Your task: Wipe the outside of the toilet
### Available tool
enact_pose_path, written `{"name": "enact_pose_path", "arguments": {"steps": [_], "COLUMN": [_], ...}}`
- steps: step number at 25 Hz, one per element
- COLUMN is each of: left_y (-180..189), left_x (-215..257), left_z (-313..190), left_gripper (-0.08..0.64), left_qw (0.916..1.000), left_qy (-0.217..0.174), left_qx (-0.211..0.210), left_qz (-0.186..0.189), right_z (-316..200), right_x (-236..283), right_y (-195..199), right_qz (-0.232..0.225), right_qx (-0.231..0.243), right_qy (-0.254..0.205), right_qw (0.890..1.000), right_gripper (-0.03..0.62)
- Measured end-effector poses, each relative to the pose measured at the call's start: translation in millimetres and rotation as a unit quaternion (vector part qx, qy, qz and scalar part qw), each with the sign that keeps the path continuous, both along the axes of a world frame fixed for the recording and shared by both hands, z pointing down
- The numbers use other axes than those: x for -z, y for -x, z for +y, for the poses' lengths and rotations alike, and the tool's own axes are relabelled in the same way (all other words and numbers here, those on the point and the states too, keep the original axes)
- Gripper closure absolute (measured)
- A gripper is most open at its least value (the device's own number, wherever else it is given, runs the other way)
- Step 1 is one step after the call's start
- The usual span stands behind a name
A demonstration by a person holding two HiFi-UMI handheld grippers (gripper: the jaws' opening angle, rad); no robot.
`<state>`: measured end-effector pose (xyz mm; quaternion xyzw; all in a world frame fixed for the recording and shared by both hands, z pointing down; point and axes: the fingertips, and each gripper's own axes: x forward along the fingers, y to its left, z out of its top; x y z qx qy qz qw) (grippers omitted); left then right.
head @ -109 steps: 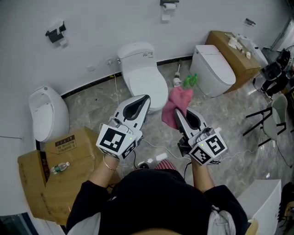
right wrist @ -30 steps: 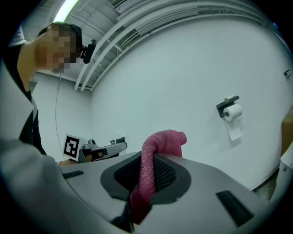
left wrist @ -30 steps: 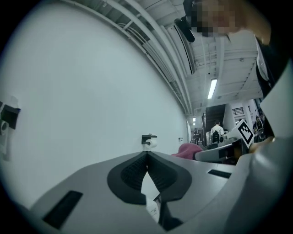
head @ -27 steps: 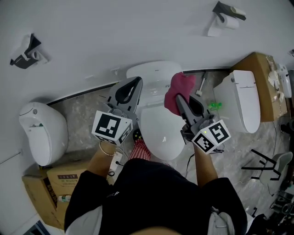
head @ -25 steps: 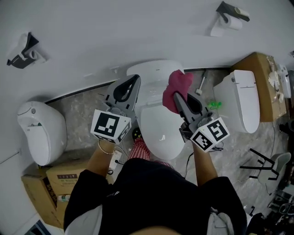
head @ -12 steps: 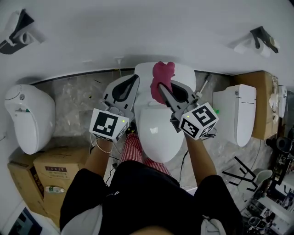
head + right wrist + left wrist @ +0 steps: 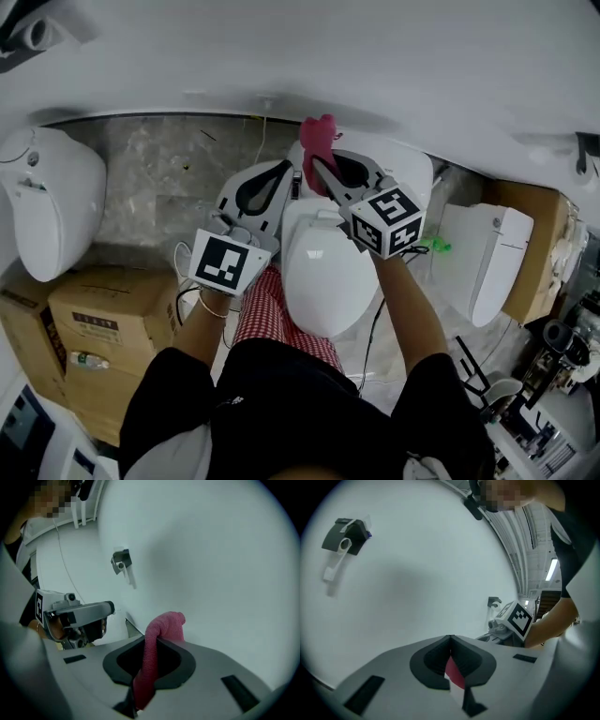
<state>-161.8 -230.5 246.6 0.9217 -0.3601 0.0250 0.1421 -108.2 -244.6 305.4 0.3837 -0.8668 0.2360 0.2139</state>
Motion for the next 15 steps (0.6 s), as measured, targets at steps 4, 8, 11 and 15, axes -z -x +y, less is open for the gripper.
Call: {"name": "enact_pose_path", "arguments": {"steps": [4, 8, 11, 15], "left_y": [9, 7, 7, 2], "left_x": [-29, -59, -74, -85], "left_z": [-7, -5, 1, 11], "left_gripper": [0.551, 0.551, 0.551, 0.551], "left_qw": [0.9995, 0.9991, 0.9985, 0.9977], "left_qy": [-0.005, 0.007, 0.021, 0.036], "left_qx": [0.021, 0.037, 0.05, 0.057], "left_qz": [-0.022, -0.019, -0.008, 0.008], "right_z": [-14, -23, -26, -31], "right_x": [-37, -68, -88, -112], "right_y": [-1, -4, -3, -5], "right_qz": [0.031, 0.06, 0.072, 0.105], "right_qx": [0.019, 0.035, 0.045, 0.059], "right_qy": [0.015, 0.024, 0.033, 0.07], "right_qw": [0.999, 0.997, 0.996, 0.99], "right_gripper": [0.537, 0.537, 0.537, 0.538]}}
